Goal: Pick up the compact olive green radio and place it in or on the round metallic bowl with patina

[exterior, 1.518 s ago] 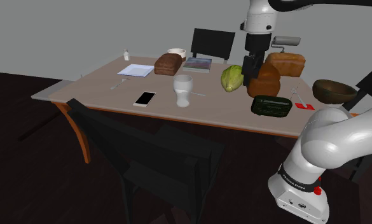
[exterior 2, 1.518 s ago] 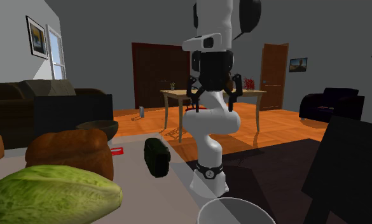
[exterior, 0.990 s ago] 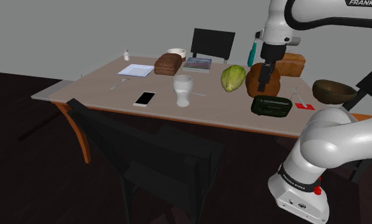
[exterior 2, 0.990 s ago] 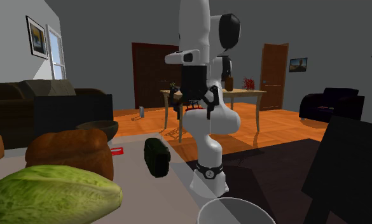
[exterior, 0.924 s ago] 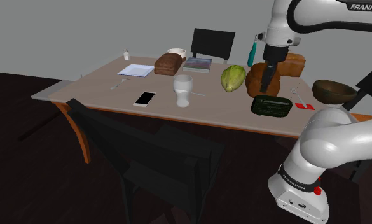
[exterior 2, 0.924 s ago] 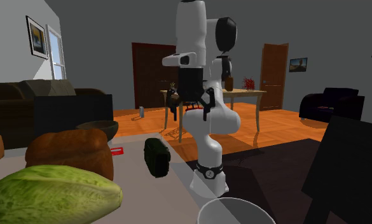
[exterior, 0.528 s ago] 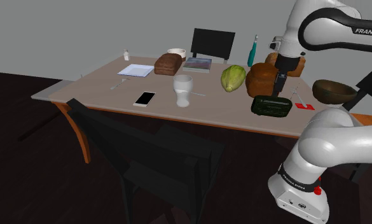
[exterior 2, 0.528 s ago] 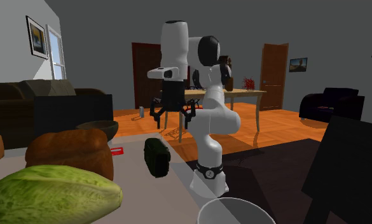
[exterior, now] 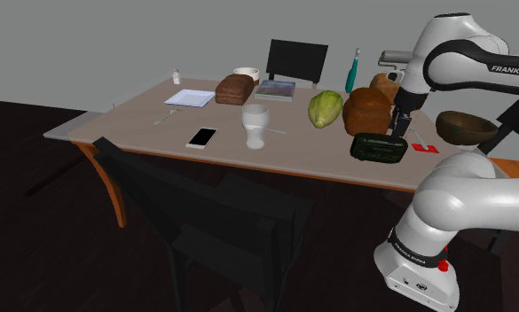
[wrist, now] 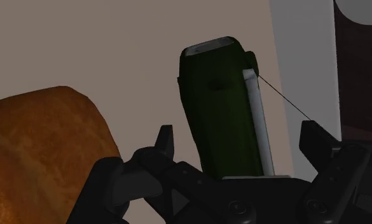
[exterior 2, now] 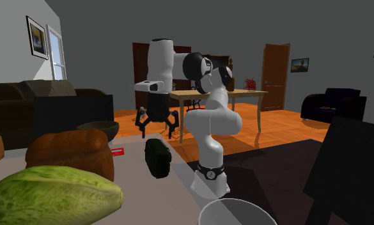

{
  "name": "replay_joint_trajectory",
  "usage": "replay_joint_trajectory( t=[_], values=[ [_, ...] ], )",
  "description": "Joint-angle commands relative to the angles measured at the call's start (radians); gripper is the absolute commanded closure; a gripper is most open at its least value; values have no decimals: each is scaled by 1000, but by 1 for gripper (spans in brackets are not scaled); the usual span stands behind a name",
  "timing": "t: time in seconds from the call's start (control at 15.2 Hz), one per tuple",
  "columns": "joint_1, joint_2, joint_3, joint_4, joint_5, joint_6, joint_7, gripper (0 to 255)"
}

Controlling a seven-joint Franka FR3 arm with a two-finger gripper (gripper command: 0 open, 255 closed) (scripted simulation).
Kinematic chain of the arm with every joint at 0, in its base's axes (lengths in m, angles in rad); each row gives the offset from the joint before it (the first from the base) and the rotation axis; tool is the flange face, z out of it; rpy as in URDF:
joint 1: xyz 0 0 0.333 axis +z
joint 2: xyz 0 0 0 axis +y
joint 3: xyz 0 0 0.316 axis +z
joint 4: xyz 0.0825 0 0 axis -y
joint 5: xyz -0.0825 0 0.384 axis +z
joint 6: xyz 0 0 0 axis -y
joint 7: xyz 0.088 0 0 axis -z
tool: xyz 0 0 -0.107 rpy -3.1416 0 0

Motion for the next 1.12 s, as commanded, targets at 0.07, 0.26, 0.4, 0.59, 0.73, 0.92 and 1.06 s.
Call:
replay_joint_trajectory(
  t=[0.07, 0.26, 0.4, 0.59, 0.73, 0.92, 1.06],
  values=[
    [-9, 5, -30, -40, -29, 47, -1, 0],
    [-17, 10, -52, -69, -50, 81, 1, 0],
    [-17, 10, -52, -69, -50, 81, 1, 0],
    [-17, 10, -52, -69, -50, 81, 1, 0],
    [-17, 10, -51, -69, -50, 81, 1, 0],
    [-17, 10, -51, -69, -49, 81, 1, 255],
    [-17, 10, -51, -69, -50, 81, 1, 255]
  ],
)
